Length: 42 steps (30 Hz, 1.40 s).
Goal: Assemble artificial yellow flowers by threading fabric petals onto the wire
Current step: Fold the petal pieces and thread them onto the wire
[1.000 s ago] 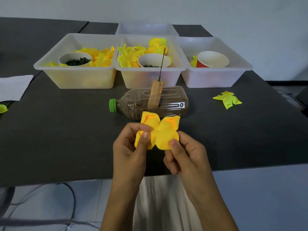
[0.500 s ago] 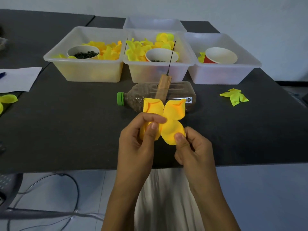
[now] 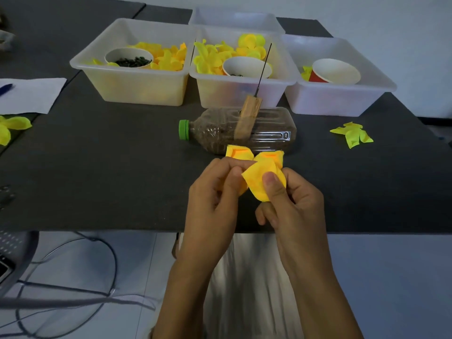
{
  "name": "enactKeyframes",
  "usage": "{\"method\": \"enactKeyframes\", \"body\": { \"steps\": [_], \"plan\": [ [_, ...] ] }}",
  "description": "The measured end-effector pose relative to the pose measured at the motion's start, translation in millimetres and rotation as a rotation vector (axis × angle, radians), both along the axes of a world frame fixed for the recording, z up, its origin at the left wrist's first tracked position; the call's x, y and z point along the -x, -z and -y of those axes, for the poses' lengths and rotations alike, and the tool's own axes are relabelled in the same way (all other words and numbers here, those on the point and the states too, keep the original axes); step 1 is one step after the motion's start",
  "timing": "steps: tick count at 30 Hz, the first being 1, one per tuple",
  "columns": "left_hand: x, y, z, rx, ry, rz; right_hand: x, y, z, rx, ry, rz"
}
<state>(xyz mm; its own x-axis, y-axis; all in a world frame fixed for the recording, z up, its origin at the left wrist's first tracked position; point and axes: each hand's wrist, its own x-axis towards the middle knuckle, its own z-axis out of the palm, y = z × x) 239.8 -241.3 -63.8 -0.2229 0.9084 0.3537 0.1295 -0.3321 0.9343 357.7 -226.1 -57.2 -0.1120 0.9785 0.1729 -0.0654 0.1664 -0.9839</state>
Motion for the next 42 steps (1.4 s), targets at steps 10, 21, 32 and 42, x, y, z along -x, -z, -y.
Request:
{"method": "enactKeyframes", "body": {
  "steps": [10,21,32,42],
  "plan": [
    [3.3,-8.5,4.2,0.13,-0.008,0.0,-3.2,3.6,-2.6,0.014,-0.068,-0.032],
    [3.5,-4.7,0.4,0.258,-0.181,0.135,2.8,8.7,1.0,-0.061,-0.152,0.083],
    [-5.1,-6.7,3.1,0.21,-0.249,0.3,3.6,5.9,3.4,-0.102,-0.172,0.097],
    [-9.6,-4.4,3.3,0.146,-0.36,0.333,13.1,3.9,9.0,-0.249,0.016,0.059]
  ]
}}
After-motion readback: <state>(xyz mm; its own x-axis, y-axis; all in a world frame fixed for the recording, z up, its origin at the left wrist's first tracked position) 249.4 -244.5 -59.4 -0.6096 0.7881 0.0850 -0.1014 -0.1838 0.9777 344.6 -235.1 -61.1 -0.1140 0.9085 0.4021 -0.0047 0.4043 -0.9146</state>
